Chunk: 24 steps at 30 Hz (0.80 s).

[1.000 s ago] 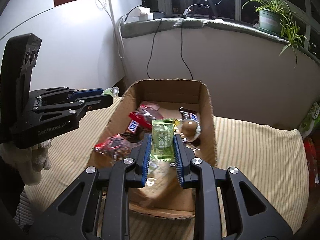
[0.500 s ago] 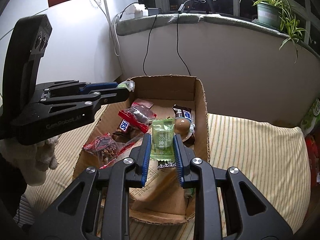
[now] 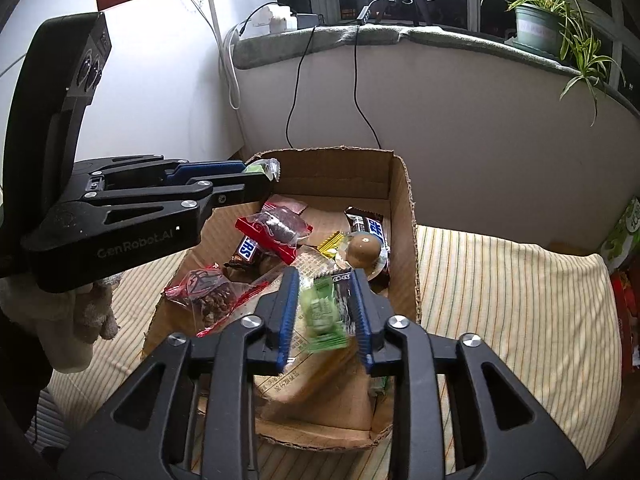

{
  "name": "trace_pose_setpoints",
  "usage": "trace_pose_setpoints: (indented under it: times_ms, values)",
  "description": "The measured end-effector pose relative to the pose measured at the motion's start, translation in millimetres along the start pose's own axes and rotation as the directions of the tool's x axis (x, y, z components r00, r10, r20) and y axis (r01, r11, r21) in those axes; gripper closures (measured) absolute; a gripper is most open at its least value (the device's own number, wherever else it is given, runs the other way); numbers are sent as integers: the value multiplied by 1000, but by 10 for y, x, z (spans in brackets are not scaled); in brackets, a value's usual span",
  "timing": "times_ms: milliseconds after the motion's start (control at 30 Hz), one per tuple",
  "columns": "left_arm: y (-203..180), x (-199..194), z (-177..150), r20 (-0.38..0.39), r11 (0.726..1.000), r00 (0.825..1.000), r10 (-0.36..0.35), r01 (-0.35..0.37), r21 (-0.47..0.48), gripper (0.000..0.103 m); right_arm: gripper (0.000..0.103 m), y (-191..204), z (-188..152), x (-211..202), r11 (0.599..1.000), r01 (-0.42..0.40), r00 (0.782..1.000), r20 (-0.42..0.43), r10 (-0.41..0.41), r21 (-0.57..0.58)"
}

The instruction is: Organize snacks

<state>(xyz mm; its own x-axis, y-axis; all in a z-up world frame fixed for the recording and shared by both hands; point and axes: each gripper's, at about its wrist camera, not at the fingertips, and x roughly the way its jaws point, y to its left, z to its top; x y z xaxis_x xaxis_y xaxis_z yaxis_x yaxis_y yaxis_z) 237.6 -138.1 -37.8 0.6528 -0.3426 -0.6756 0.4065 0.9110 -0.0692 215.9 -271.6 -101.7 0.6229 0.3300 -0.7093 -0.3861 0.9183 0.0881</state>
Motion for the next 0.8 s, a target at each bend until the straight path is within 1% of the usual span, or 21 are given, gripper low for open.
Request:
trace_pose_setpoints:
  times_ms: [33,200,267,333,400,467,533,633,700,800]
  values:
    - [-3,-3,3,0,1000,1000,1,-1,1,81,61,5,-2,-7,1000,2,1000,2,-2,-3]
    - [-16,-16,7,1,1000,1000,4,-4,4,67,52,12,-6,-24,1000,3,1000,5,-3,-9]
    - [-20,-28,9,2,1000,1000,2,-2,5,64,44,21,-11,-35,1000,9,1000,7,-9,-12]
    - [-23,-42,12,4,1000,1000,3,-4,5,61,34,28,-15,-49,1000,14,1000,10,-14,-15]
    - [-25,-56,14,7,1000,1000,6,-6,2,53,31,32,-18,-65,1000,18,1000,12,-18,-17]
    - [-25,-76,10,9,1000,1000,11,-11,-4,47,28,39,-22,-81,1000,20,1000,13,-20,-17]
    - [-28,-97,4,9,1000,1000,16,-16,-6,45,21,51,-28,-98,999,26,1000,15,-26,-18]
    - [-27,-135,-8,12,1000,1000,24,-24,-12,38,19,59,-37,-113,999,29,999,14,-29,-21]
    - [-24,-173,-20,16,999,999,32,-32,-19,32,18,64,-45,-124,999,33,999,12,-32,-20]
    - [-25,-238,-40,23,999,999,40,-39,-30,31,13,71,-55,-158,999,38,999,16,-37,-16]
